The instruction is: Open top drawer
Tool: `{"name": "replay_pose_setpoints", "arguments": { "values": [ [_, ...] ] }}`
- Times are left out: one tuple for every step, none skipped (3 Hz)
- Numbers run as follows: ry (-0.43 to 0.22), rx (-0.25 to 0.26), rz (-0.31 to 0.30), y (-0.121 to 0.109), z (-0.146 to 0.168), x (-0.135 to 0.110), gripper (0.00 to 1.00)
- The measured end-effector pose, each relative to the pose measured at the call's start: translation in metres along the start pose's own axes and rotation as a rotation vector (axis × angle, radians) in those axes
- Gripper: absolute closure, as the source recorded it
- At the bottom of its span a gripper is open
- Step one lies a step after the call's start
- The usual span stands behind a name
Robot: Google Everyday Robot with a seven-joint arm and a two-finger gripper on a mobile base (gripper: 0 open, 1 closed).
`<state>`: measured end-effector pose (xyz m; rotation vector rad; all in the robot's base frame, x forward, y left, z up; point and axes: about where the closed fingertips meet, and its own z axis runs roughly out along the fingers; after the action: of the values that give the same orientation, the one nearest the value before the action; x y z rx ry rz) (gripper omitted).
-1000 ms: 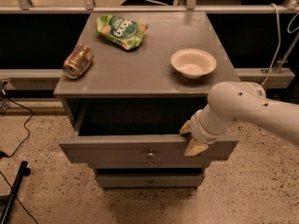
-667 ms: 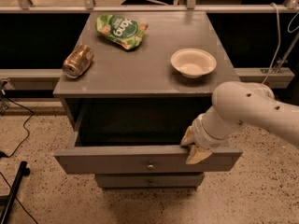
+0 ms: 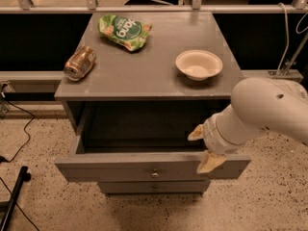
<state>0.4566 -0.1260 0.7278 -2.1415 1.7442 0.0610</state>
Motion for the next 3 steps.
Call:
{"name": "replay_pose_setpoints", "arguments": {
  "values": [
    [0.02,0.044,-0.02,-0.018,-0.008,0.005,0.52],
    [0.047,0.047,-0.015,-0.04,0.003,0.022,0.76],
    [0.068,0.025,0.001,-0.055,0.023,0.039,0.86]
  ]
}}
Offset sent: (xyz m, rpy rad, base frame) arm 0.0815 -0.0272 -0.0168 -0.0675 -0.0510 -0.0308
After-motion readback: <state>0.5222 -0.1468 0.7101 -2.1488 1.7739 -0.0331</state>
